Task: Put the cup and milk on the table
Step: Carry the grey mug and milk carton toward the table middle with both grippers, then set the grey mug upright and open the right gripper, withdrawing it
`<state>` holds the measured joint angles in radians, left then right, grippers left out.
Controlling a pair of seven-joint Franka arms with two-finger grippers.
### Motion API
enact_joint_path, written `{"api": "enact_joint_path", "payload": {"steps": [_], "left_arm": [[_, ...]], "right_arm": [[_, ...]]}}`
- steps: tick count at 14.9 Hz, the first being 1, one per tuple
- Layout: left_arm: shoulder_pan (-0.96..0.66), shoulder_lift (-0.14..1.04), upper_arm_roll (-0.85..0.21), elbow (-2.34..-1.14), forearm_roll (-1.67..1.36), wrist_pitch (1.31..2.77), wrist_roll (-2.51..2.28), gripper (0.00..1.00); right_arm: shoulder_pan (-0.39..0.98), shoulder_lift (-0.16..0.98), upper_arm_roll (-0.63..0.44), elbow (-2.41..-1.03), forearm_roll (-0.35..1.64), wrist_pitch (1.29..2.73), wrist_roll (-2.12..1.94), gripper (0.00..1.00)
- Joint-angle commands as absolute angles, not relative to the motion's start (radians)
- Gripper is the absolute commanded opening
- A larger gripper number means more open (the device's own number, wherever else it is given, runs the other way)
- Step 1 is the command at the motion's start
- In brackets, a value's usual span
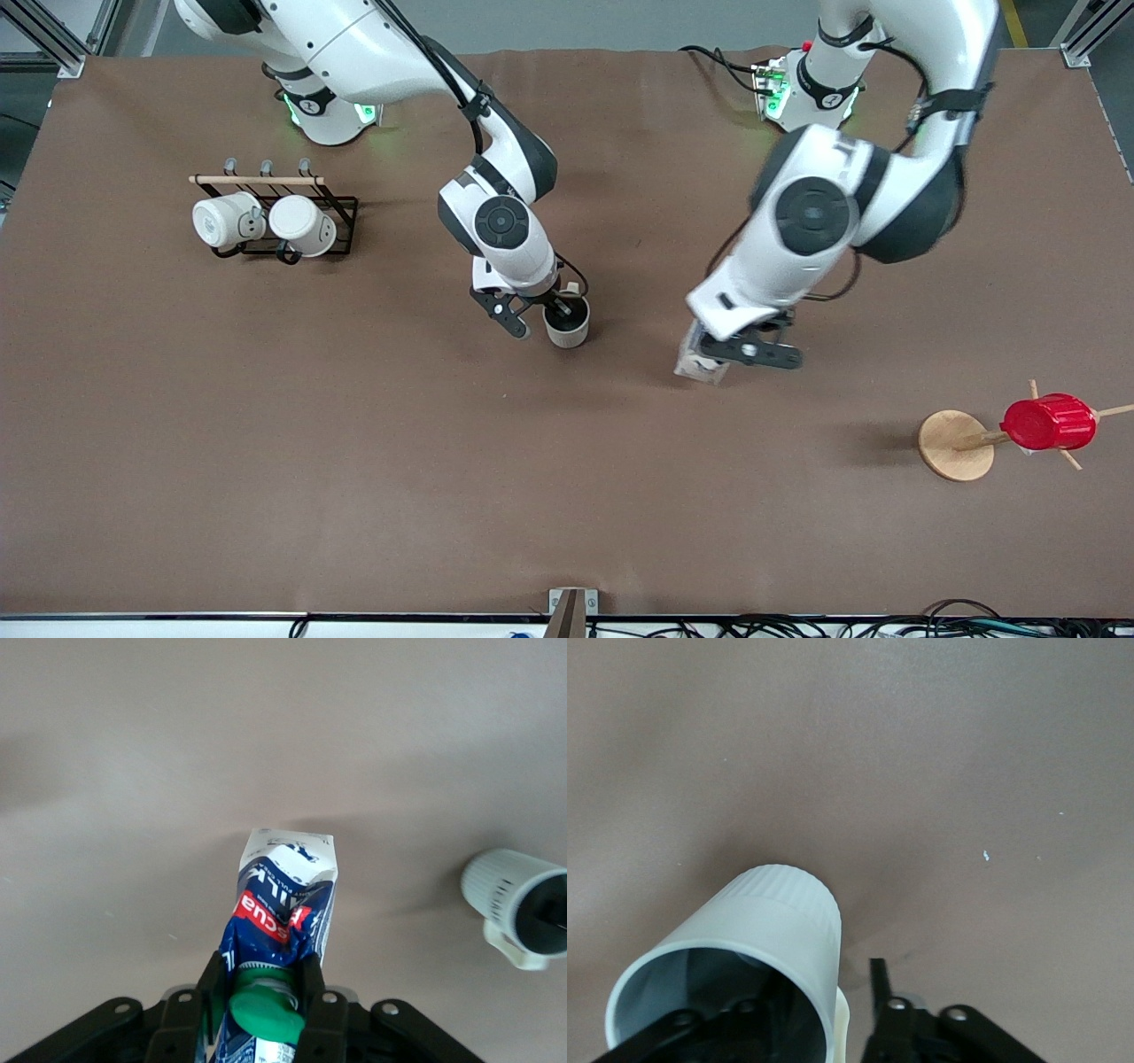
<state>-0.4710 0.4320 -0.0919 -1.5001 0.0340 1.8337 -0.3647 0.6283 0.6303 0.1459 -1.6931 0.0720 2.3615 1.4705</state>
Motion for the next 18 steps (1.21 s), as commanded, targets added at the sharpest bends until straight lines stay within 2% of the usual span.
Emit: {"api": "enact_joint_path", "payload": {"steps": [1, 7, 12, 13, 18], "left_arm": [[-0.532, 0.567, -0.086, -1.309, -0.006, 1.743, -0.455, 0.10], [-0.592, 0.615, -0.086, -1.290, -0.100, 1.749, -0.491, 0.12], [-0.617, 0.641, -0.081, -1.292, -0.097, 1.795, -0.515, 0.14], [-0.612, 0.641, -0.078, -1.292, -0.097, 1.796, -0.511, 0.15], [-0.614, 0.634, -0.075, -1.298, -0.060, 1.790, -0.514, 0.16]], "right_arm": [[0.597, 0.536, 0.147, -1.701, 0.051, 2.263, 1.465, 1.00], [0.365, 0.301, 0.146, -1.698, 0.043, 1.952, 1.012, 1.00], [0.108, 0.181, 0.140, -1.684, 0.043, 1.781, 0.538, 1.00], [0.086, 0.166, 0.124, -1.675, 0.043, 1.755, 0.473, 1.00], [0.086, 0.126, -0.108, -1.597, 0.049, 1.668, 0.054, 1.00]]}}
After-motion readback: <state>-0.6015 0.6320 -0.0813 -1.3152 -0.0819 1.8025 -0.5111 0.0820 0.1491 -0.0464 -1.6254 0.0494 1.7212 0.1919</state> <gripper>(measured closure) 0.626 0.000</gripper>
